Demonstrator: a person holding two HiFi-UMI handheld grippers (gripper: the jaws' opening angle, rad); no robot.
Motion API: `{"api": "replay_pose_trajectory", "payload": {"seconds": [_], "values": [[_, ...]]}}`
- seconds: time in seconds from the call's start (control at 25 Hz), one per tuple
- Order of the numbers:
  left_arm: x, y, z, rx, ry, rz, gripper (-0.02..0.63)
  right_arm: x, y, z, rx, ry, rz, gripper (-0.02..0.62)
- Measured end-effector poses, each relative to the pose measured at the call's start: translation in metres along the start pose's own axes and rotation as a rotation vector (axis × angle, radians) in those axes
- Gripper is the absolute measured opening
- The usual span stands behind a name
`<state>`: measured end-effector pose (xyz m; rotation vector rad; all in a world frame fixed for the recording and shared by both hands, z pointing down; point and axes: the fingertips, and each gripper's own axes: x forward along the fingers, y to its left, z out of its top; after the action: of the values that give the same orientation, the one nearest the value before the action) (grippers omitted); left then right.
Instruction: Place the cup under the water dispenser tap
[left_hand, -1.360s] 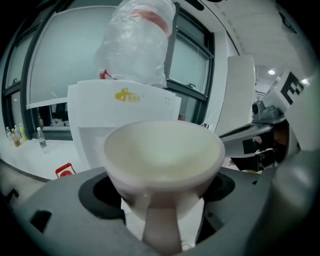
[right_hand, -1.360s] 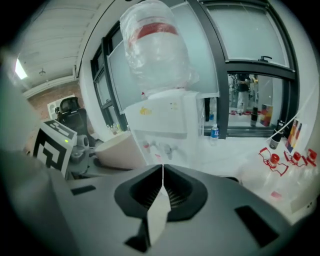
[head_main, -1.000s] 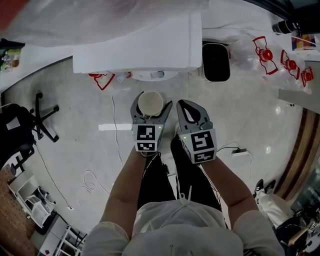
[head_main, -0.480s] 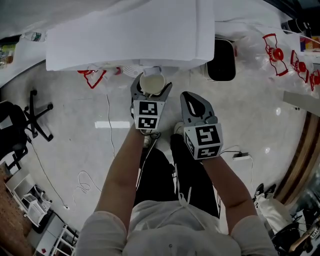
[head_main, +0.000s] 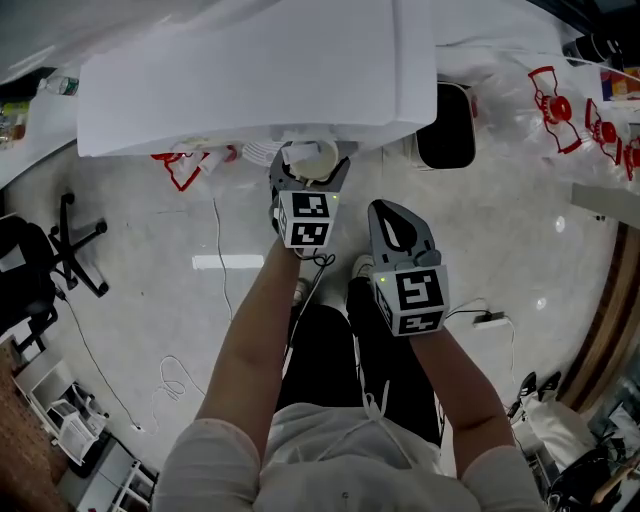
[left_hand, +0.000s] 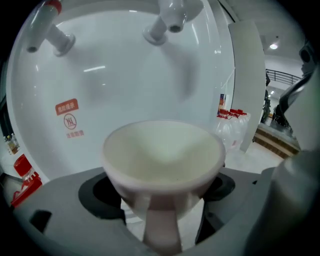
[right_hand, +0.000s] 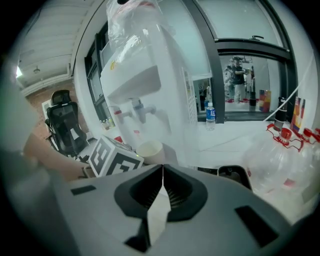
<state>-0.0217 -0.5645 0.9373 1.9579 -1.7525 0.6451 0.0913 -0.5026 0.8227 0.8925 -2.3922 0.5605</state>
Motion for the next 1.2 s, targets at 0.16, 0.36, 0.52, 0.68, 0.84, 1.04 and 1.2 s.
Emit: {"api": "replay_pose_trajectory", "payload": {"seconds": [0.16,0.36,0.52,0.68,0.84,1.04,1.2], "values": [[0.002,0.002,0.0,0.005,-0.031,-0.002,0.46,-0.001,0.001,0.004,0.038,-0.019,-0.002,0.029],[0.004,0.003,-0.003,0.005,-0.072,0.009,0.46,-0.006,0.0,0.001,0.024,-0.01,-0.019,0.029],[0.004,0.003,-0.001,0.005,-0.113,0.034,0.473,-0.014,-0.001,0.0,0.025,-0.015,-0.044,0.029],[0.0,0.001,0.01,-0.018,-0.139,0.04,0.528,-0.02,0.001,0.001,0.031,-0.023,-0.054,0.029],[-0.009,-0.008,0.019,-0.001,-0.155,0.011,0.537,-0.024,0.01,0.001,0.059,-0.026,-0.066,0.029],[-0.028,-0.007,0.027,-0.011,-0.151,0.003,0.54,-0.035,0.029,0.003,0.054,-0.017,-0.053,0.029],[-0.061,-0.003,0.039,-0.03,-0.163,0.006,0.54,-0.05,0.041,0.01,0.05,-0.01,-0.063,0.029]]}}
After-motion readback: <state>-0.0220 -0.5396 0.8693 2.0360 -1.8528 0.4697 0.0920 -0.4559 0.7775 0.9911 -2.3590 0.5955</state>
